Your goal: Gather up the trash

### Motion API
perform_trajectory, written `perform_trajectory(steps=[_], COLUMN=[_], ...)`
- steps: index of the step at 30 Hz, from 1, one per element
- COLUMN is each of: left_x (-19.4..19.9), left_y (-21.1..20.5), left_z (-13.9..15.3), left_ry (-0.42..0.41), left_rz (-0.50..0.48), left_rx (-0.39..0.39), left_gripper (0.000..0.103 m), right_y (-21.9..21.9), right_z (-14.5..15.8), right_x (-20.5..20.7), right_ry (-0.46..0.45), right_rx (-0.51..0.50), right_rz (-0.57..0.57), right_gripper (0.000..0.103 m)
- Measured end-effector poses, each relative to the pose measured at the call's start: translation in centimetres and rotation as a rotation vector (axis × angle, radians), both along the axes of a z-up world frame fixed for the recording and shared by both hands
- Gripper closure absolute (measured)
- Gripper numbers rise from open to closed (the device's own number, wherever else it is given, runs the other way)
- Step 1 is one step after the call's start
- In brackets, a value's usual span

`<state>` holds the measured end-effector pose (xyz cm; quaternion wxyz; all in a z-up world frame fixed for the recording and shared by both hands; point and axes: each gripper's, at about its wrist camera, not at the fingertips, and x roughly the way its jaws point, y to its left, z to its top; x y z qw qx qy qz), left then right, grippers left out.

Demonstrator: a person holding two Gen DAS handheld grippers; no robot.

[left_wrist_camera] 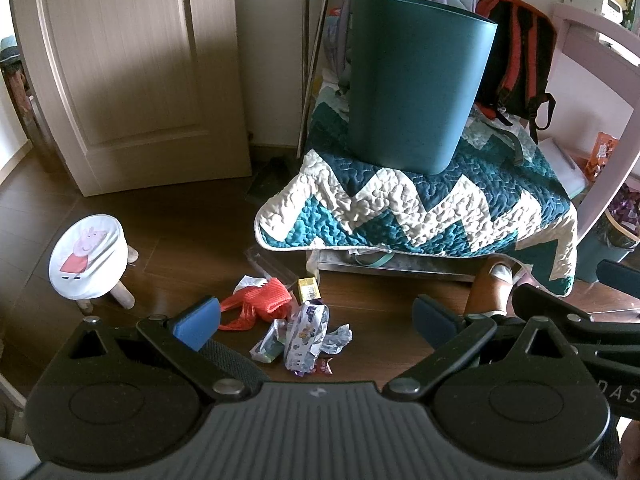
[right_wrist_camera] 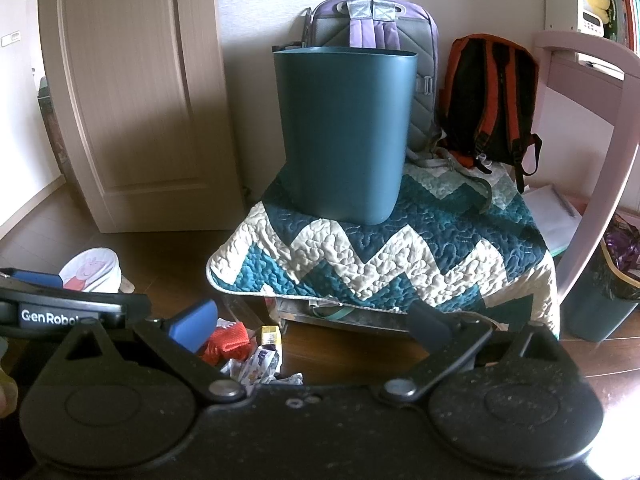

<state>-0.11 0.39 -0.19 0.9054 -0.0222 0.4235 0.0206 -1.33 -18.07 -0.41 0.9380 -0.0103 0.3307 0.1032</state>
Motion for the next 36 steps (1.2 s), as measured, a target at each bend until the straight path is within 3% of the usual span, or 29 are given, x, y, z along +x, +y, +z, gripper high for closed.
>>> perform_trajectory(steps=[36], left_x=[0.5], left_y=[0.6], left_z=[-0.9], left_ry=[0.017], left_rz=[0.001], left_rx=[-0.02], left_gripper=[0.0], right_y=[0.0], right_z=[0.0], right_x=[0.0], right_ry=[0.005], right_rx=[-0.009], right_rz=[-0.002], right_gripper=[0.001])
